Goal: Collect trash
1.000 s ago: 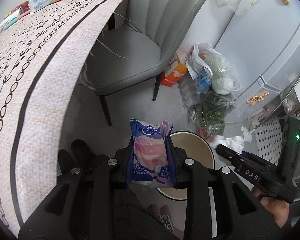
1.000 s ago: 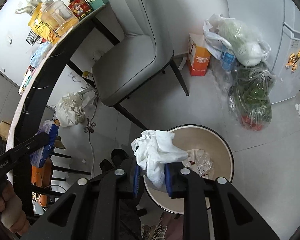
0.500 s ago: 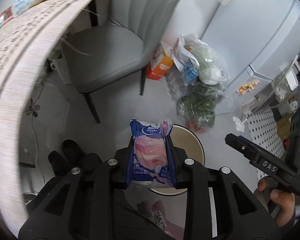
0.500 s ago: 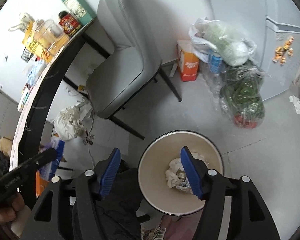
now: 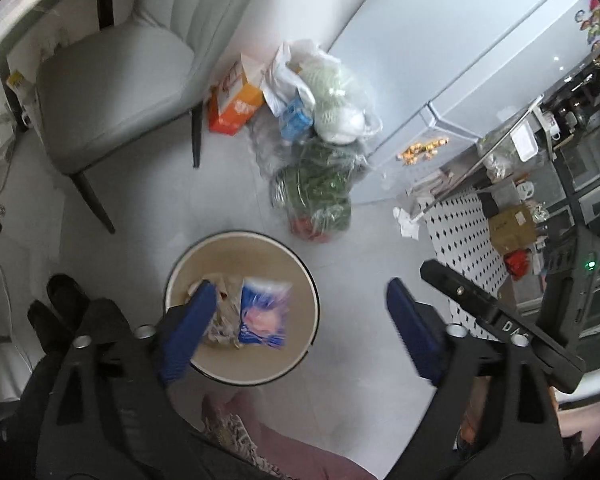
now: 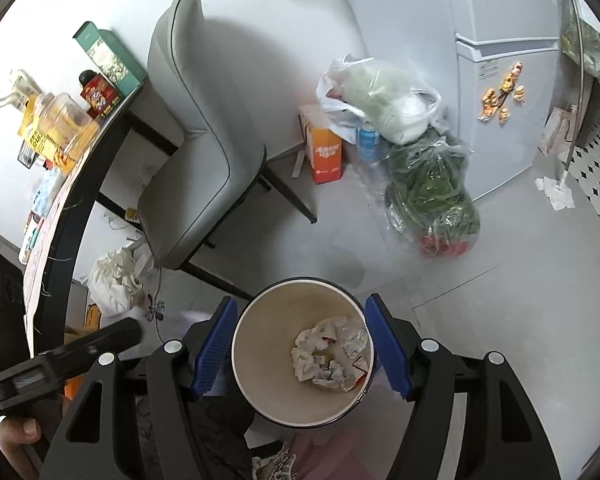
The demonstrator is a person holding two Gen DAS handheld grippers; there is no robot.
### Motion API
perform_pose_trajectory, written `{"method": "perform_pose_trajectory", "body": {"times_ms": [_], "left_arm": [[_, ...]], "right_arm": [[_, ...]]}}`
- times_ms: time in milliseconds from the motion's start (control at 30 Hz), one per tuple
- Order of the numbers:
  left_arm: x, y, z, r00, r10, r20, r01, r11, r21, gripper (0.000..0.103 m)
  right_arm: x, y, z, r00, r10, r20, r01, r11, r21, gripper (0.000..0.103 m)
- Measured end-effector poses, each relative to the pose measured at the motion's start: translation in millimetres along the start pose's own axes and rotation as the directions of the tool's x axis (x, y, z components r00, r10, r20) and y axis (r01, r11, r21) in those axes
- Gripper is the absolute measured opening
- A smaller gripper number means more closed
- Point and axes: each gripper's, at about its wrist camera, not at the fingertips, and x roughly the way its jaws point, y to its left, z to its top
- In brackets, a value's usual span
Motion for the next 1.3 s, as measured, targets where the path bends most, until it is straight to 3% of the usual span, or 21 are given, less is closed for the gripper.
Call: {"method": "perform_pose_trajectory", "body": {"times_ms": [167,500,667,1100,1300], "left_arm": [[-32,10,4,0.997,0.046,0.058,-0.045,0.999,-0.009,0.091],[-116,23,1,0.97,0.118,0.213,-0.112,0.993,-0.04,0.094],[-161,27,-12,0.944,0.151,0.294,-0.143,0.989,-0.047,0.097],[-259,45,-56,0.877,0.19,0.442,-0.159,0.982,-0.105,0.097],[-300,55,-89,0.831,0.267,0.488,-0.216,0.963,-0.16,0.097]], "right_arm": [[-1,14,-7,1.0,0.021,-0.011,-0.021,1.0,-0.012,0.071],[-49,77,-8,0.997,0.056,0.056,-0.049,0.992,-0.116,0.089],[-80,113,-10,0.994,0.06,0.095,-0.042,0.983,-0.181,0.095],[-149,189,-41,0.981,0.105,0.16,-0.055,0.956,-0.289,0.095],[-170,211,-59,0.982,0.098,0.163,-0.038,0.941,-0.336,0.095]]}}
